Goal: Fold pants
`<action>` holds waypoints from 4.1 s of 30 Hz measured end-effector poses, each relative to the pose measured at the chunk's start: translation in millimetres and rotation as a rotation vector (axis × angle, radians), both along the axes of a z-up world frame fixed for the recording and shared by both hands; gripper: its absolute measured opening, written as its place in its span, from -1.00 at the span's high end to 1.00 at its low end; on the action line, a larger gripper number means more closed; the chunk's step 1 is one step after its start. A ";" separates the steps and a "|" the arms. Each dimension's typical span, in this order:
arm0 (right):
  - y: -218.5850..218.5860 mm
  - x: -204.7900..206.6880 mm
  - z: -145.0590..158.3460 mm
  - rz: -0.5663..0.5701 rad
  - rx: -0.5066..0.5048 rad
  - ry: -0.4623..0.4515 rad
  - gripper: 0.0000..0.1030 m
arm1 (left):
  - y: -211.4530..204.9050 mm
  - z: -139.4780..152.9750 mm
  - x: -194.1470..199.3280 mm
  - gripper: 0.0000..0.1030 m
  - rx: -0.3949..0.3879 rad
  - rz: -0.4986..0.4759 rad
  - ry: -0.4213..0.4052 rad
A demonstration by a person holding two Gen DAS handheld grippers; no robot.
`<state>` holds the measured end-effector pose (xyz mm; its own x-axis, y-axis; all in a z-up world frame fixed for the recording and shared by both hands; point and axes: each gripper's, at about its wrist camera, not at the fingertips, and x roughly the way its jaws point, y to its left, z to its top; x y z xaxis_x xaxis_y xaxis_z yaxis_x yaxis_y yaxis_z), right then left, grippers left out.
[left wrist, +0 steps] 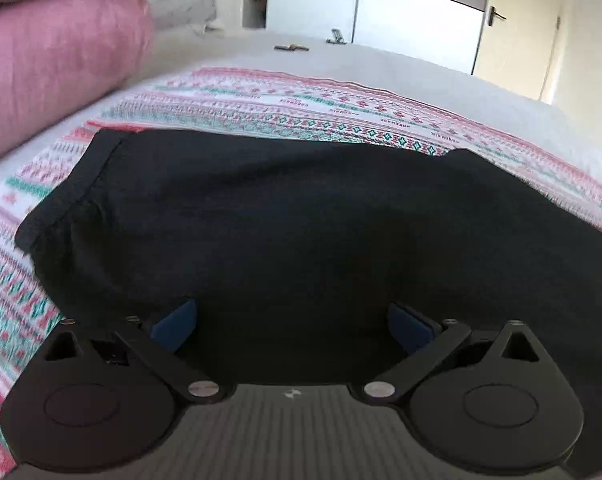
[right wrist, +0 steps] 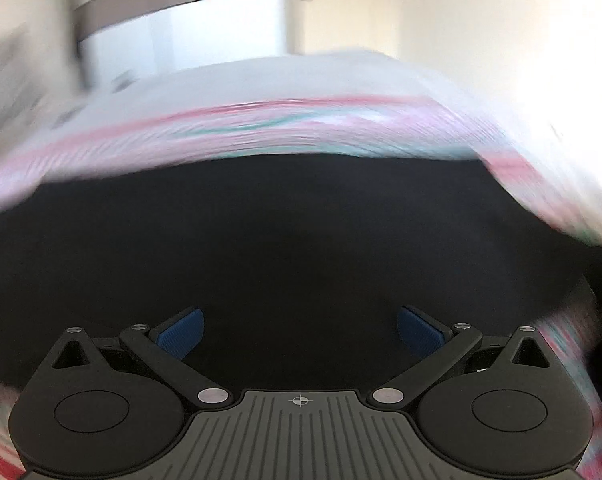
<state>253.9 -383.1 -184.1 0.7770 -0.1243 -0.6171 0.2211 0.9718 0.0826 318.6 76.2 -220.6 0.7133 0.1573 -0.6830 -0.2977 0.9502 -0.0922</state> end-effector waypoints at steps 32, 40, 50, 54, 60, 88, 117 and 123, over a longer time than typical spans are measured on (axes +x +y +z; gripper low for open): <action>134.5 24.6 124.7 0.122 -0.301 -0.383 0.96 | 59.8 35.8 4.8 -0.68 -0.113 -0.108 0.037; 324.9 32.5 8.1 0.614 -0.487 -0.077 0.96 | 88.3 23.4 5.9 -0.66 -0.174 -0.074 0.102; 322.2 31.5 -28.1 0.587 -0.397 0.002 0.23 | 90.9 25.9 0.6 -0.66 -0.245 -0.079 0.106; 326.8 50.5 -27.4 0.612 -0.363 -0.032 -0.16 | 88.0 27.1 1.5 -0.66 -0.194 -0.098 0.095; 342.8 55.9 -37.1 0.670 -0.390 -0.039 0.75 | 97.6 22.0 2.2 -0.66 -0.231 -0.083 0.105; 373.6 -36.6 5.4 0.908 -0.208 -0.235 0.95 | 53.9 19.9 29.7 -0.55 -0.522 -0.325 0.095; 378.9 -31.7 -0.2 0.894 -0.174 -0.176 0.59 | 45.6 44.0 29.4 1.00 -0.219 -0.428 -0.050; 365.0 -17.5 -0.5 0.843 -0.129 -0.114 0.19 | 70.0 38.1 31.1 1.00 -0.129 -0.367 -0.031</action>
